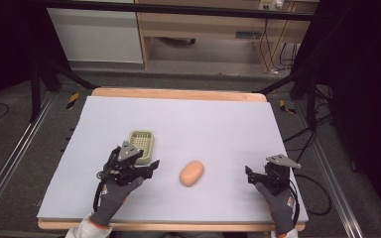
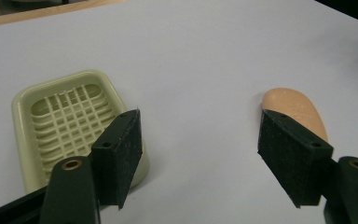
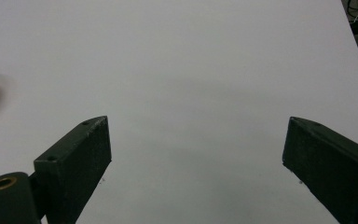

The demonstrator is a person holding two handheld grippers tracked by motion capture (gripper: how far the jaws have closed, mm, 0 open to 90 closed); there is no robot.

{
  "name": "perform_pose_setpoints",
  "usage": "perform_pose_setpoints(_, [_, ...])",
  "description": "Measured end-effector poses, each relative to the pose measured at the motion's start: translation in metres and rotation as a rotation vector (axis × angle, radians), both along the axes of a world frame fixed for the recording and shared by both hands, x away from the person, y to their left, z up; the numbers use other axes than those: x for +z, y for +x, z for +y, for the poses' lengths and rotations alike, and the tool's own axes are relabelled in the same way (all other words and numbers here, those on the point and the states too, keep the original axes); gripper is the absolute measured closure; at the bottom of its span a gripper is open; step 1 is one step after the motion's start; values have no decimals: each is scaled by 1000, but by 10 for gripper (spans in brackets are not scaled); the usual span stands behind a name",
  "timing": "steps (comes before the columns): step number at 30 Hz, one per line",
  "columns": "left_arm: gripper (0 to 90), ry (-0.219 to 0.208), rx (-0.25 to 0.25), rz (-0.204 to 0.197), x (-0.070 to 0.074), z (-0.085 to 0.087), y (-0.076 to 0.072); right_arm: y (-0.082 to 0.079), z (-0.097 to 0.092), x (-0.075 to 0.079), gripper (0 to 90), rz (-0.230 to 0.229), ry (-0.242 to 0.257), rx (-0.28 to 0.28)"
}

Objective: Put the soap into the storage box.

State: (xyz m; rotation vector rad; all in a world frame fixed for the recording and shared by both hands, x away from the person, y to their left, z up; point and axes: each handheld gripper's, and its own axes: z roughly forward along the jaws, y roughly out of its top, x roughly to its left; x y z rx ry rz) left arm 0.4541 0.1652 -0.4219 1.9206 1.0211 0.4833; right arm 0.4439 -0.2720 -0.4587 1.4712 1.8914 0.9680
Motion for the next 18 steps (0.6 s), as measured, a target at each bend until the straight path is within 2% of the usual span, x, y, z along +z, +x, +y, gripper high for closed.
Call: perform_pose_setpoints(18, [294, -3, -37, 12, 5, -30, 8, 1, 2, -1, 78, 12, -8, 6])
